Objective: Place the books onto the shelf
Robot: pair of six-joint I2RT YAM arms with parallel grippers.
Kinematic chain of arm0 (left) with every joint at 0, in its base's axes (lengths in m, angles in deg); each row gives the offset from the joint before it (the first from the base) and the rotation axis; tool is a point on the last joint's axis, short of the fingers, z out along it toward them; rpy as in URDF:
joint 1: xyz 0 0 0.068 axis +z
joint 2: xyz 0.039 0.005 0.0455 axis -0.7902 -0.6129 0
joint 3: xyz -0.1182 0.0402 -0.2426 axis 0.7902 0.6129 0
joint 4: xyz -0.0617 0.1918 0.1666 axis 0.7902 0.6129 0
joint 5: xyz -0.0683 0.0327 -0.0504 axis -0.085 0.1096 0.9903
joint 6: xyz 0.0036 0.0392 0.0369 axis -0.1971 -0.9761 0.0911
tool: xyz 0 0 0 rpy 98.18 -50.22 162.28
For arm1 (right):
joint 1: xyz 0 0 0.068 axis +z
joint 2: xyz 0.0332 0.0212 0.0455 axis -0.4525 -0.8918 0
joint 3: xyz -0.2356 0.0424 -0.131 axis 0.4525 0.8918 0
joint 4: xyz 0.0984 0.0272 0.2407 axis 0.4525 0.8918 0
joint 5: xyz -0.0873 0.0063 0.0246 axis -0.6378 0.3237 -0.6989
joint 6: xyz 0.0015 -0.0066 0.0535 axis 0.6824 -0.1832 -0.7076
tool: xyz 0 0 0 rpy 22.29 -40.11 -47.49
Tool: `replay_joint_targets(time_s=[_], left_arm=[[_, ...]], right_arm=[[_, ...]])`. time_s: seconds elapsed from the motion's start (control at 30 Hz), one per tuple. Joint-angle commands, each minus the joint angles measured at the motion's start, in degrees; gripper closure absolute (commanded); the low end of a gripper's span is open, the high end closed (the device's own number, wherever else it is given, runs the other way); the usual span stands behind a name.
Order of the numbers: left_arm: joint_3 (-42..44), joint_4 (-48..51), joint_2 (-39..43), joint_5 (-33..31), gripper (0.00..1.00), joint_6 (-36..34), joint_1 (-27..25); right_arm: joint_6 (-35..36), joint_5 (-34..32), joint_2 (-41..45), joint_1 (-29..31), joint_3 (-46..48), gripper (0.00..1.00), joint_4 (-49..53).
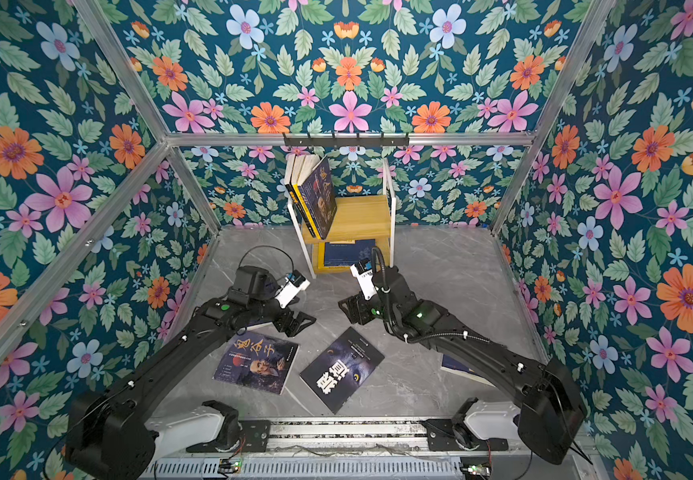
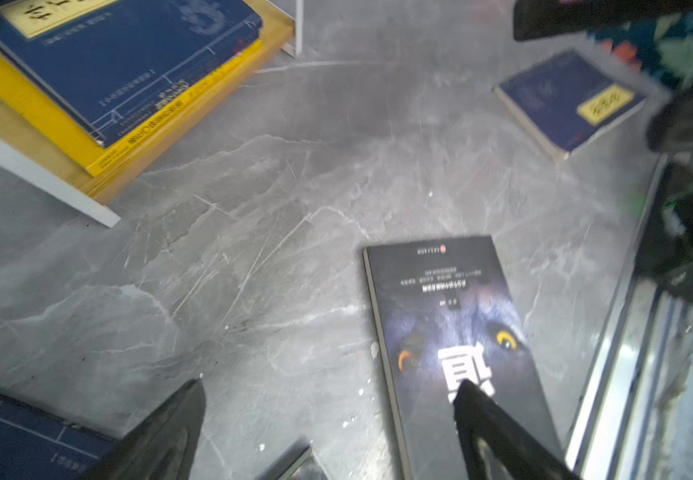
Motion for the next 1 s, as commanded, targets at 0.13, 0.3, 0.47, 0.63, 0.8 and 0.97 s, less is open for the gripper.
replay_joint_targets(time_s=[0.13,0.3,0.47,0.63,0.8,0.97], left_arm=[[7.8,7.4,4.0,-13.3,0.00,-24.7,-13.4],[10.4,9.4,2.3,-17.5,0.00,-28.3,-18.4],[11.0,11.3,-1.3,-21.2,0.00,-30.7,-23.7],[13.5,9.2,-5.3,-22.4,0.00,-30.6,-28.2],[13.6,2.6,-8.0,-27.3,0.00,-27.5,-29.5],[13.5,-1.7,-9.9,-32.8,0.00,-27.8,-29.5]], right_arm=[[-18.6,-3.4,-0.2,0.5,6.8,0.27,6.1],[-19.4,-4.0,-2.8,0.4,9.2,0.27,6.9],[-17.9,-2.7,-4.4,-2.5,11.8,0.27,5.9],[-17.5,1.2,-7.0,-4.6,13.1,0.27,2.7],[-17.0,5.4,-9.9,-4.6,13.4,0.27,1.2],[-15.8,7.5,-13.2,-4.6,13.8,0.28,1.3]])
